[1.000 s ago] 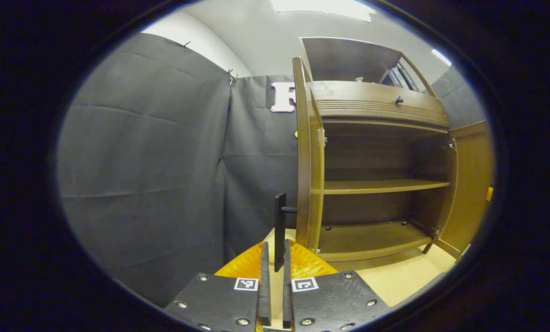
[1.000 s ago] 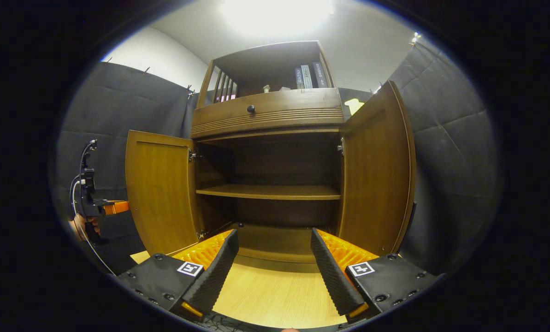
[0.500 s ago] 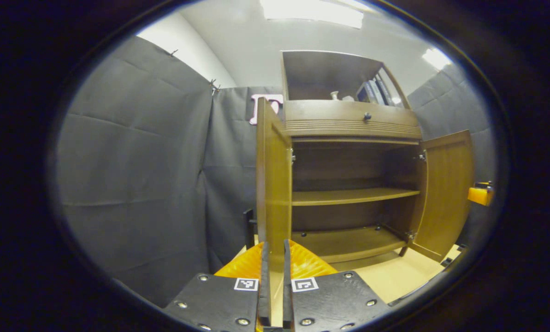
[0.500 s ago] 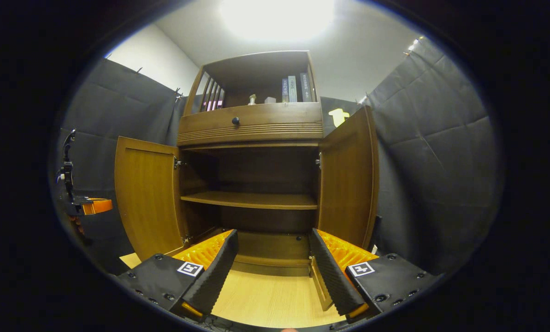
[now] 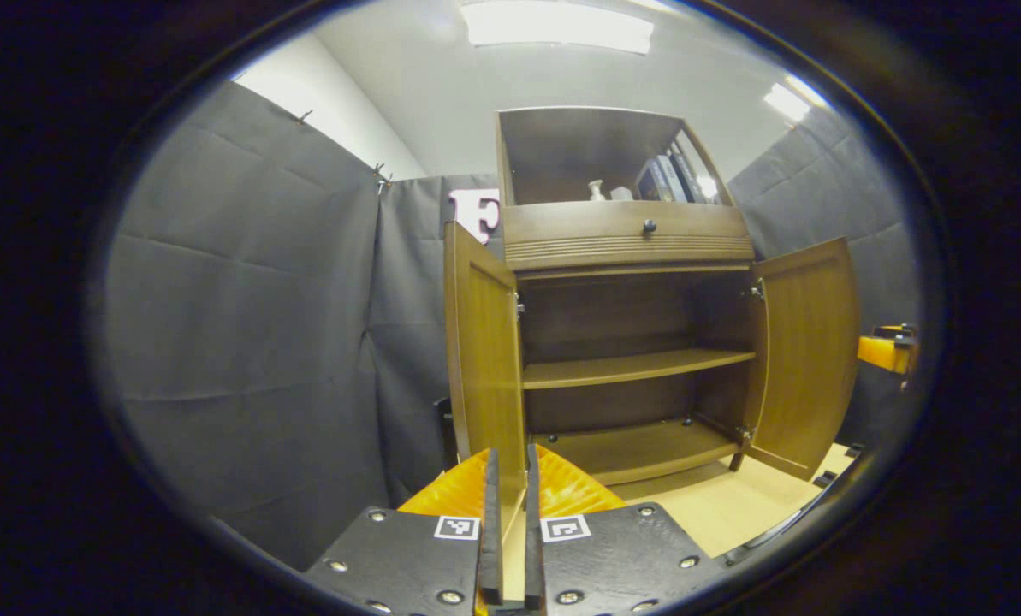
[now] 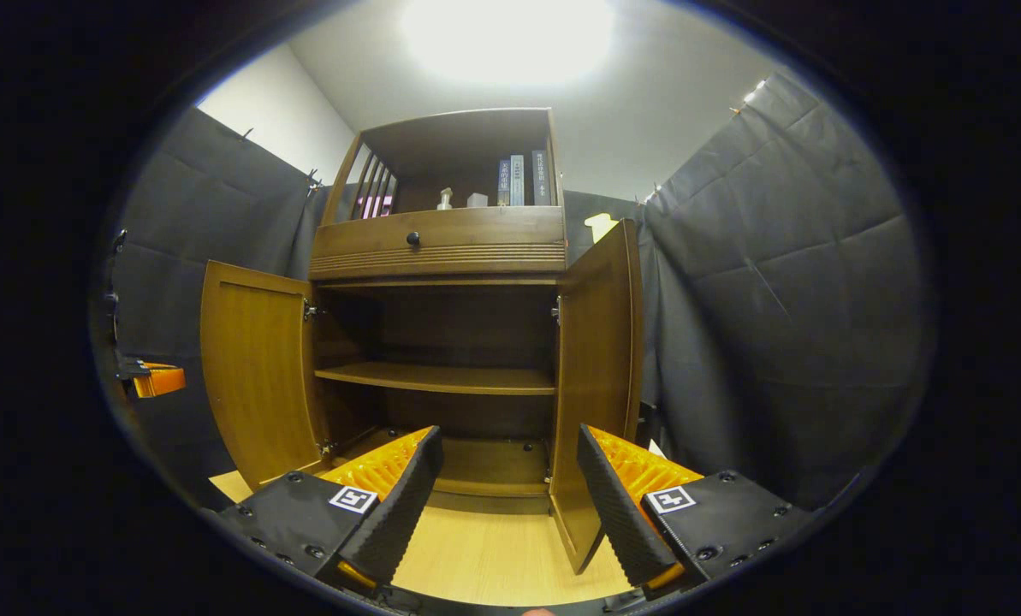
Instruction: Open the right door of the double-door shoe cabinet with the right hand, and open the left door with the left hand.
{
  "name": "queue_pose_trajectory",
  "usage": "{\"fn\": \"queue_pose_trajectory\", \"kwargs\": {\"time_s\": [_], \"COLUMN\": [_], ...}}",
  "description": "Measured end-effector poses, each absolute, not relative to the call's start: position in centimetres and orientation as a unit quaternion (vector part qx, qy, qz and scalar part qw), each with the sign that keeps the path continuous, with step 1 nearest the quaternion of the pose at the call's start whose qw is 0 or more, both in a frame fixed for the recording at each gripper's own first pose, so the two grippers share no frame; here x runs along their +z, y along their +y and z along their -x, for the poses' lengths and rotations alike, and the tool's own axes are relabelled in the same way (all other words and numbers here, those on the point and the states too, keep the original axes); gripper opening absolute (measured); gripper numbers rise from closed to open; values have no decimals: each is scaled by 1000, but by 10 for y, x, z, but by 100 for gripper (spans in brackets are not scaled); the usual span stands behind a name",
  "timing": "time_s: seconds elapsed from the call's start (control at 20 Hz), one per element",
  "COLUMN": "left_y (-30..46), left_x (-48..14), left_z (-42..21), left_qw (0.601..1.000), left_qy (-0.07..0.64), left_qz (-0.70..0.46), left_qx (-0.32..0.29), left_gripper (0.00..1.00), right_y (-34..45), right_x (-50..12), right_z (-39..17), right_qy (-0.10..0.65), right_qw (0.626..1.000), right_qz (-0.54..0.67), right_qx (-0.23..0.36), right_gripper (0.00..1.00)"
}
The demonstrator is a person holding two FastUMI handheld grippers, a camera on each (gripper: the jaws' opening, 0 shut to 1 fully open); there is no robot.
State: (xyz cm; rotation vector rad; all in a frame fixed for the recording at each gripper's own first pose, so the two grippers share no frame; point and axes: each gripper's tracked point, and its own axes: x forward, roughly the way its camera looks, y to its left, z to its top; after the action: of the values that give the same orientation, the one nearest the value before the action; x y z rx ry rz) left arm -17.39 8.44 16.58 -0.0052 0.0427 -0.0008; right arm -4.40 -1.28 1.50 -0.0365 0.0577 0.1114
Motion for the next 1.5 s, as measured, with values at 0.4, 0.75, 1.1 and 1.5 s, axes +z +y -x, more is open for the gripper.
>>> {"fn": "queue_pose_trajectory", "kwargs": {"time_s": [0.4,0.75,1.1,1.5], "left_y": [75,85,90,93], "left_x": [163,168,166,169], "left_z": [194,193,191,188], "left_qw": [1000,1000,999,999], "left_qy": [21,9,11,1], "left_qz": [10,1,-1,4], "left_qx": [-6,20,37,48], "left_gripper": [84,96,96,96], "right_y": [-23,-31,-36,-41], "right_x": [19,23,23,24], "right_z": [46,40,36,32], "right_qy": [20,16,18,20], "right_qw": [999,999,999,999], "right_qz": [17,13,15,20], "right_qx": [43,34,29,23], "right_gripper": [98,97,98,98]}}
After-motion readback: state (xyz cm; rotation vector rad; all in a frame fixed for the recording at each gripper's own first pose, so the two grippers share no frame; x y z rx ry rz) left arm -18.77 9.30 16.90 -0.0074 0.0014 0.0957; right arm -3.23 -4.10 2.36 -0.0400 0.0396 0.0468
